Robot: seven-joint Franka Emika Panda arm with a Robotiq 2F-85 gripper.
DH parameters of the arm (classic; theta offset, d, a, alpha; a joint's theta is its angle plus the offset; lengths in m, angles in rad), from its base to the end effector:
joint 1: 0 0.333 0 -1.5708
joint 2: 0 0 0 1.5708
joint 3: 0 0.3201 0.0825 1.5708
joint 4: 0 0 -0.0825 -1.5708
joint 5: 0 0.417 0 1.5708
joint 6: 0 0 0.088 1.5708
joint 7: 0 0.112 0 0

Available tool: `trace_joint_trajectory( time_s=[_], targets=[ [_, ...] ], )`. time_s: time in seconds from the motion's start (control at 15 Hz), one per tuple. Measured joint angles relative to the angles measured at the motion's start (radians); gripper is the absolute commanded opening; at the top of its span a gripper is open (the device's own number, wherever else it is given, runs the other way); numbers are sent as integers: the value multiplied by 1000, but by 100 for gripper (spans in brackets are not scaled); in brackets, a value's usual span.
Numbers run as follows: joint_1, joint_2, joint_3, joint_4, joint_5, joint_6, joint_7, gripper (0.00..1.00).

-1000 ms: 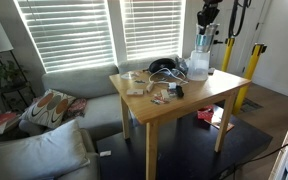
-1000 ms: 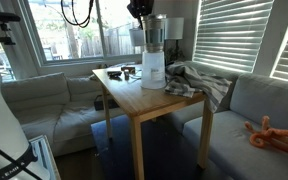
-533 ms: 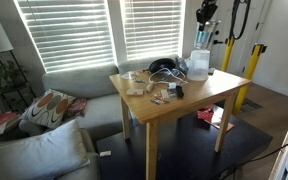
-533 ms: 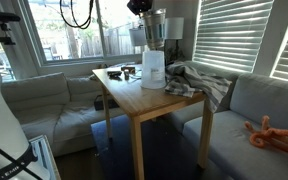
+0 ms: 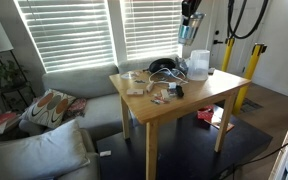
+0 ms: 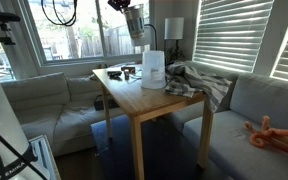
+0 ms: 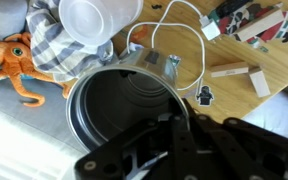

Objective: Remove the silver cup from the top of the bucket

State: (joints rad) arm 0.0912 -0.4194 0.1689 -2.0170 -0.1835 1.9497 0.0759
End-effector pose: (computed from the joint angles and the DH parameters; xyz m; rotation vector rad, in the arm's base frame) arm 0.4702 0.1272 0.6542 2.8818 0.3184 0.5594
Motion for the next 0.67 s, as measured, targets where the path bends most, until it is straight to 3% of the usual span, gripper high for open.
trace_joint_trajectory(
  time_s=[0.67],
  targets=[
    [5, 28, 20, 23, 0, -1, 31, 1]
  ],
)
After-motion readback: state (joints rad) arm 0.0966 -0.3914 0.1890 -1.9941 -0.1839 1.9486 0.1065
